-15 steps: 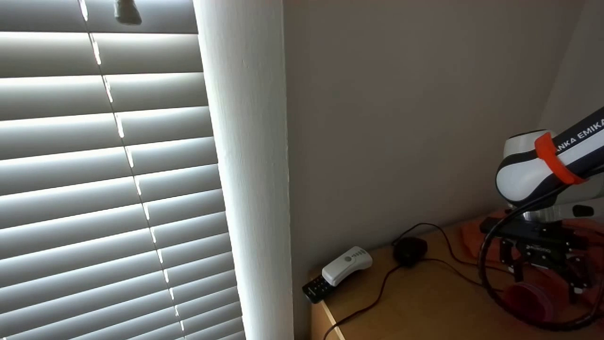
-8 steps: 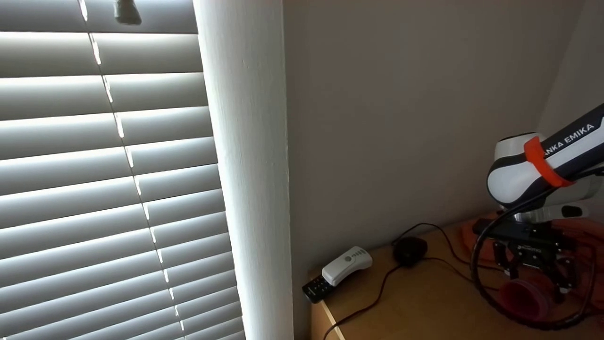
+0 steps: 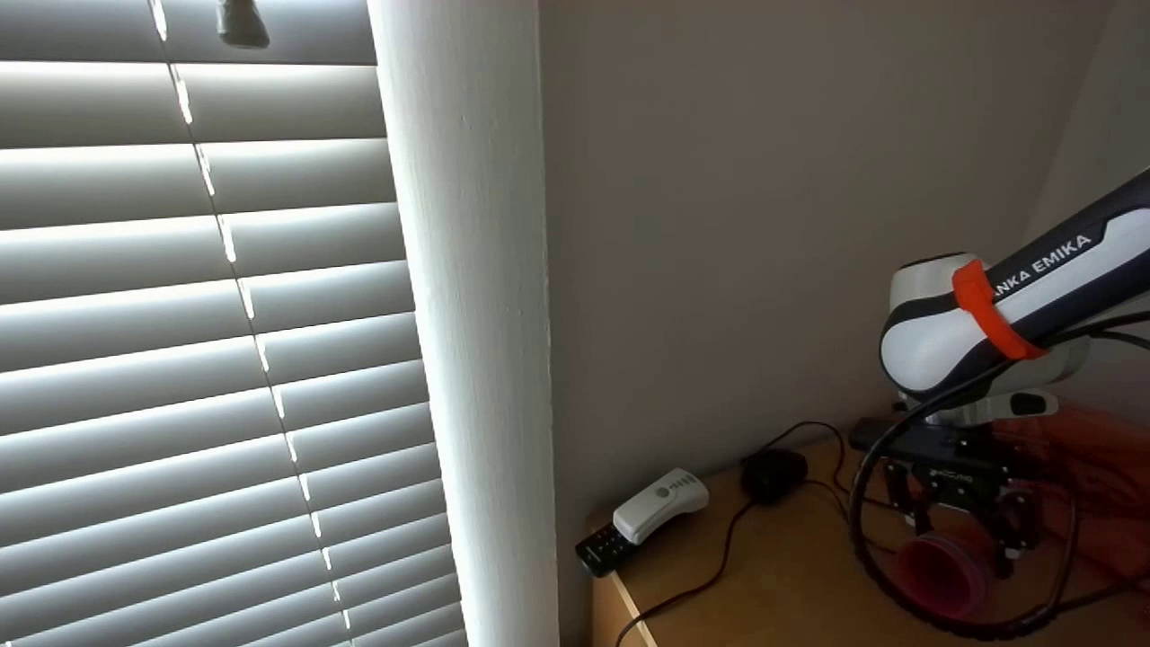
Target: Turn the stacked up plastic cups over
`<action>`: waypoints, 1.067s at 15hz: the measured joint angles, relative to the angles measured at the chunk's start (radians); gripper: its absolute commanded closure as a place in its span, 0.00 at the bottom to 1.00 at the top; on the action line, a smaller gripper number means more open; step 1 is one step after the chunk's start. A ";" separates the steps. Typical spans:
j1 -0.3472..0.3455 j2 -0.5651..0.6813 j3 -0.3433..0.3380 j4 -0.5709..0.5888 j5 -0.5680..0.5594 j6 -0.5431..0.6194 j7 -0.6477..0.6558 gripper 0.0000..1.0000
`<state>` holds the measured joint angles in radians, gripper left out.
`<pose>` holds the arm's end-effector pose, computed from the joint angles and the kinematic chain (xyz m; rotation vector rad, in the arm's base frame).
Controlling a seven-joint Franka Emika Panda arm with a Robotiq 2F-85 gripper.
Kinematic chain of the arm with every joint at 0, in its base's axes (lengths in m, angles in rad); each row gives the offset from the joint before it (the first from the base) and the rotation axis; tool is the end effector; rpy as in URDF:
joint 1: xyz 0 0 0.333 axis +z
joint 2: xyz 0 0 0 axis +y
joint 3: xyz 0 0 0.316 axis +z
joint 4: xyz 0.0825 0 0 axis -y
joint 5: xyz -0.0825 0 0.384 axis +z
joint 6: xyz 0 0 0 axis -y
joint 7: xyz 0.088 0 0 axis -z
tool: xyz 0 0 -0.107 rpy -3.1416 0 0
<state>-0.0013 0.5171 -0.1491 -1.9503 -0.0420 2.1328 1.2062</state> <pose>0.5742 -0.0881 0.1918 2.2613 -1.7573 -0.3336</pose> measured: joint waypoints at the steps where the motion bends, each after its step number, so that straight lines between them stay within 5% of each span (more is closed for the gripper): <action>1: 0.011 -0.001 0.006 0.000 0.004 0.000 0.010 0.45; 9: 0.100 -0.040 0.012 0.002 -0.069 0.000 0.125 0.45; 16: 0.213 -0.051 -0.021 0.026 -0.384 -0.088 0.446 0.45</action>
<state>0.2120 0.4658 -0.1696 -1.9247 -0.4259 2.0451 1.6526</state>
